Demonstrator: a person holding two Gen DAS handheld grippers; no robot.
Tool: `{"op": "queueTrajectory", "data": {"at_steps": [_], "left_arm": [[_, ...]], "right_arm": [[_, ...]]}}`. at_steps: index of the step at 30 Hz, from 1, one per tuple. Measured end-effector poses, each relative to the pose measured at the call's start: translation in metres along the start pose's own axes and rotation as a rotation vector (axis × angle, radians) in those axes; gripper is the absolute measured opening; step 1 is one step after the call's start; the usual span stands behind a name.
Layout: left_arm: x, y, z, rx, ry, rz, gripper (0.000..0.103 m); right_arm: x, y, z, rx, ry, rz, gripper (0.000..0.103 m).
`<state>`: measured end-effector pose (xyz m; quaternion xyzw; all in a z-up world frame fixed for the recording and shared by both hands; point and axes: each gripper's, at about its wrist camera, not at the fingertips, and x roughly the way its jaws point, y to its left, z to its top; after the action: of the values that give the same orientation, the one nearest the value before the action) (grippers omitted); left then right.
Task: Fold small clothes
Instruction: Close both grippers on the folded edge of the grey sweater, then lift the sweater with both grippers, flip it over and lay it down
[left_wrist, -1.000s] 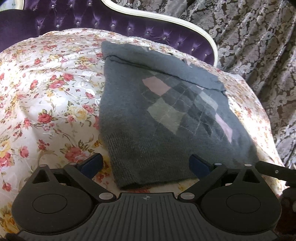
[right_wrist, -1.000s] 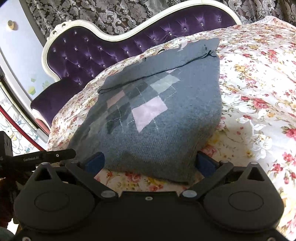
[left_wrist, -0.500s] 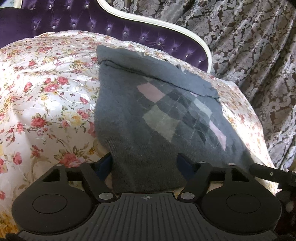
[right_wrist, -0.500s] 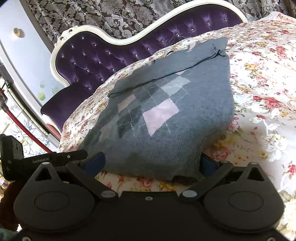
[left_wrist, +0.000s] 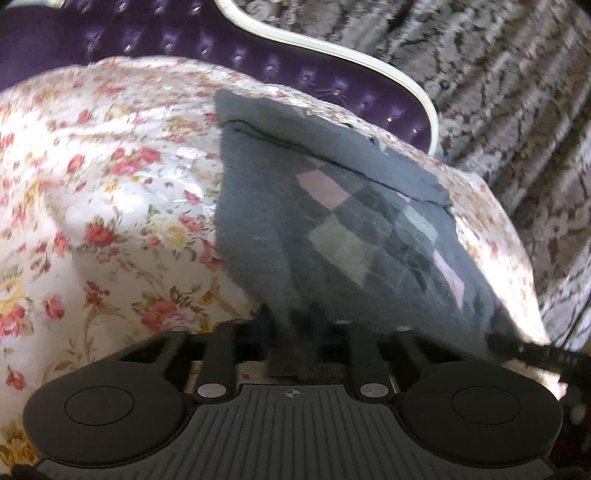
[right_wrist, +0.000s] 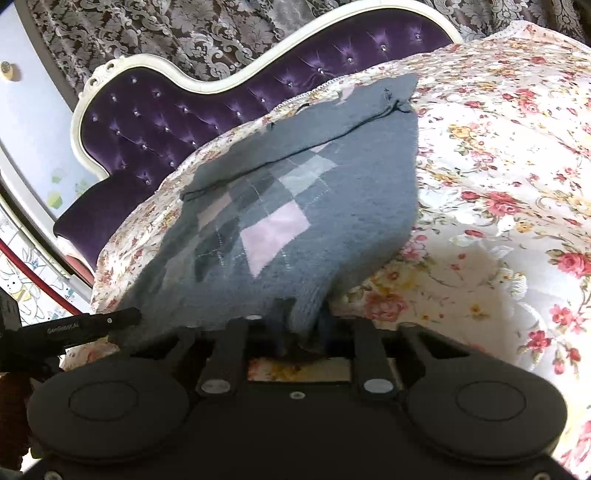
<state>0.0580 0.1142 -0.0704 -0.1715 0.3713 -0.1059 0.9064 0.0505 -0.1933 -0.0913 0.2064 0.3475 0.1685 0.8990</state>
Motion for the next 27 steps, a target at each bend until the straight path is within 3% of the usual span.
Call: {"op": "queueTrajectory", "data": {"at_steps": [4,13,27], "left_arm": [[-0.003,0.011,0.001,-0.07,-0.007,-0.034,0.005],[-0.03,0.005,0.029,-0.082,-0.123,-0.083,0.004],[-0.014,-0.018,0.121,0.001,-0.251,-0.159,0.004]], "right_arm": [[-0.004,0.0,0.0,0.003,-0.008,0.008,0.015],[-0.025,0.002,0.024,0.049,-0.125,0.096,0.013],[-0.007,0.01,0.119,0.038,-0.287,0.203,0.012]]}}
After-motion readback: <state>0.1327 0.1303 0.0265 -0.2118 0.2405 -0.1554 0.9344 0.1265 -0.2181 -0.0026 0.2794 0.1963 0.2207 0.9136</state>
